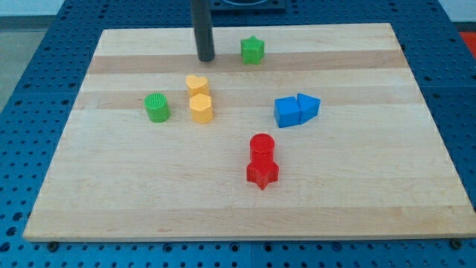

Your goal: Move arm away from the green star

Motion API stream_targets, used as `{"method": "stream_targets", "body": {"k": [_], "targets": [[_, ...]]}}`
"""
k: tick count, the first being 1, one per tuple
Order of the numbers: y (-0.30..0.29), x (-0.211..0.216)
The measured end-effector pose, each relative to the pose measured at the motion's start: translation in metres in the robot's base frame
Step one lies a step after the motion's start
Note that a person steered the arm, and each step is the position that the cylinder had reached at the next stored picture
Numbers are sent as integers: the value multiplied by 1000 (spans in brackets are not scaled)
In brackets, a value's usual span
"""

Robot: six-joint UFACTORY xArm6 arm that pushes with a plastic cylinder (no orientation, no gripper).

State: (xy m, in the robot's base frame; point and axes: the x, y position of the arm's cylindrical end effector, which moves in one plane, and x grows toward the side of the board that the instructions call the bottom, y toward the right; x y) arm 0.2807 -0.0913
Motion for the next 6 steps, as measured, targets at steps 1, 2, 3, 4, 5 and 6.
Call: {"method": "stream_targets", "body": {"k": [1, 2, 3, 4, 5, 6], "targets": [[-27, 3], [-54, 4], [-77, 6], [-102, 23], [-124, 61], [-143, 124]]}}
